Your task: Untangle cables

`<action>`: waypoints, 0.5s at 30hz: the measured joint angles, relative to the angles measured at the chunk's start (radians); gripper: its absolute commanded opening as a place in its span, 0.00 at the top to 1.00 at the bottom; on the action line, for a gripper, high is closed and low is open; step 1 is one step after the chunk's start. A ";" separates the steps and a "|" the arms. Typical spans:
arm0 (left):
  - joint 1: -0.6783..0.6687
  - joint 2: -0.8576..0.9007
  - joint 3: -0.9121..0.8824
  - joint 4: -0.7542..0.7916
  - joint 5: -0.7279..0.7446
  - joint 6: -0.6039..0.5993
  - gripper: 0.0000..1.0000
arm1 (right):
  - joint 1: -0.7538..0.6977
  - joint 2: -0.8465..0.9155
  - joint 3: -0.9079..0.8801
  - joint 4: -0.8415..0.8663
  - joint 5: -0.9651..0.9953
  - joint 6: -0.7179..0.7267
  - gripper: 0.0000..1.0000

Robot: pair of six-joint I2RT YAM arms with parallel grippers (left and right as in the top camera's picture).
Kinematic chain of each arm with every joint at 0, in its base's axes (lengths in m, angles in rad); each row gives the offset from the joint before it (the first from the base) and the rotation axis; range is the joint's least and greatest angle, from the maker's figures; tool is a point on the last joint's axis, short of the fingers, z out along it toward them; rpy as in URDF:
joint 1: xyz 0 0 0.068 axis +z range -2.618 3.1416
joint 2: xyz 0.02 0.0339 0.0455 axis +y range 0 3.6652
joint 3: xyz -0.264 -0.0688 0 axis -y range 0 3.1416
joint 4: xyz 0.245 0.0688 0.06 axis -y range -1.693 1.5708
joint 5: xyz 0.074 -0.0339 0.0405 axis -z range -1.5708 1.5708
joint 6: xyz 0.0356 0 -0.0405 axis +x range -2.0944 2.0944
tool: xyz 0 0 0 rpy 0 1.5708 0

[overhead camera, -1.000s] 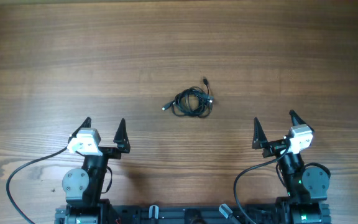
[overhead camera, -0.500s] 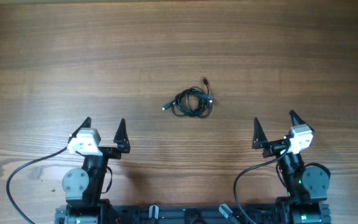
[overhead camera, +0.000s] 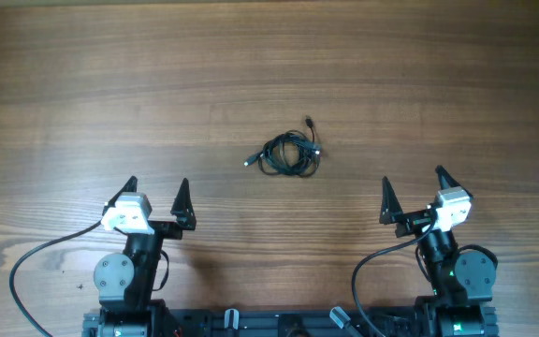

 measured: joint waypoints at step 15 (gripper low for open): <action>0.000 0.017 0.001 -0.002 0.000 -0.079 0.00 | 0.000 0.030 0.007 -0.059 0.000 0.088 0.00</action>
